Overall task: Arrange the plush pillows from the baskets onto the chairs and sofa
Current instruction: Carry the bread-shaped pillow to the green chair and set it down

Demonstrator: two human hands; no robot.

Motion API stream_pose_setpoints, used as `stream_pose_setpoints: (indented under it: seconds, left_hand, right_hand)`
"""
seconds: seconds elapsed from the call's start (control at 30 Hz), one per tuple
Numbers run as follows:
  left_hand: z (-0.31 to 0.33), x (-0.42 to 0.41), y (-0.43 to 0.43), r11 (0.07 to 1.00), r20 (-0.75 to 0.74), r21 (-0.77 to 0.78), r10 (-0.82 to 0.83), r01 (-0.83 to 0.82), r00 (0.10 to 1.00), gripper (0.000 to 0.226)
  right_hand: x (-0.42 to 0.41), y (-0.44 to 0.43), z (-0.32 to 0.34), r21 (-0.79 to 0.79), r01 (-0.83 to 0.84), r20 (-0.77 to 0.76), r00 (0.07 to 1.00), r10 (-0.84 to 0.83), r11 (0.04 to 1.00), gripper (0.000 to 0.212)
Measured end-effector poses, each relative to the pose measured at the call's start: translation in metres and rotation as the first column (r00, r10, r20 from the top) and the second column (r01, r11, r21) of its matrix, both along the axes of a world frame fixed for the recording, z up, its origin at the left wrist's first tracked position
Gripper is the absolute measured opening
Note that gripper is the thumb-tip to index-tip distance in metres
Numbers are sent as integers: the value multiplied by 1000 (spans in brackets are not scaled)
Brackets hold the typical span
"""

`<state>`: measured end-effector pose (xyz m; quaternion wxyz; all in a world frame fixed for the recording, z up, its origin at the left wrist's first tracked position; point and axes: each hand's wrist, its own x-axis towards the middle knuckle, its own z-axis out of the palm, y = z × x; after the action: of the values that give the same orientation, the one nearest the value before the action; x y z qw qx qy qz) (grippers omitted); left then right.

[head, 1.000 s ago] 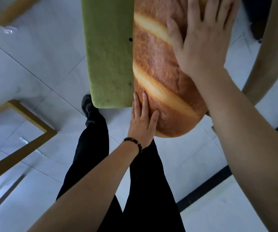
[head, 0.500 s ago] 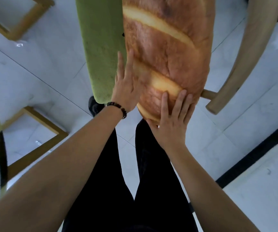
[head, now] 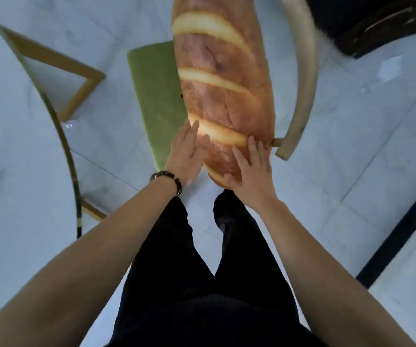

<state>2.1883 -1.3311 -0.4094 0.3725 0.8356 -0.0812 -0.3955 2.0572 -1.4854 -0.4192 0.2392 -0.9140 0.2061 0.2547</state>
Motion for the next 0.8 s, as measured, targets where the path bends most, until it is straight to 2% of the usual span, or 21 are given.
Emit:
stream_pose_setpoints:
  seconds: [0.1,0.17,0.27,0.4,0.5,0.53,0.6,0.63,0.8]
  left_hand:
    - [89,-4,37,996,46,-27,82,-81,996,67]
    - [150,2,64,975,95,-85,212,-204,973,64]
    - [229,14,108,925,233,-167,373,-341,898,60]
    - [307,8,153,762,331,-352,644,-543,689,60]
    - [342,-19,171,576,307,-463,818,-674,487,61]
    - [349,-31,173,513,285,-488,859,-706,426,64]
    - [354,-59,173,403,248,-504,915,-764,319,69]
    - [354,-75,171,350,237,-508,935,-787,264,70]
    - [340,-177,137,51,190,-485,981,-873,-48,73]
  right_hand:
    - [29,1,78,241,266,-44,964,-264,933,66]
    - [49,5,143,337,371,14,917,-399,865,60]
    - [63,14,230,446,356,198,856,-478,821,50]
    - [73,25,317,529,324,314,784,-536,784,29]
    - [79,23,346,391,99,538,782,-314,915,34]
    - [84,19,349,440,79,505,802,-319,895,36]
    - [91,11,350,609,53,374,861,-345,791,45]
    - [93,6,348,637,-4,376,874,-306,771,51]
    - [91,-9,329,628,-222,333,943,0,746,67]
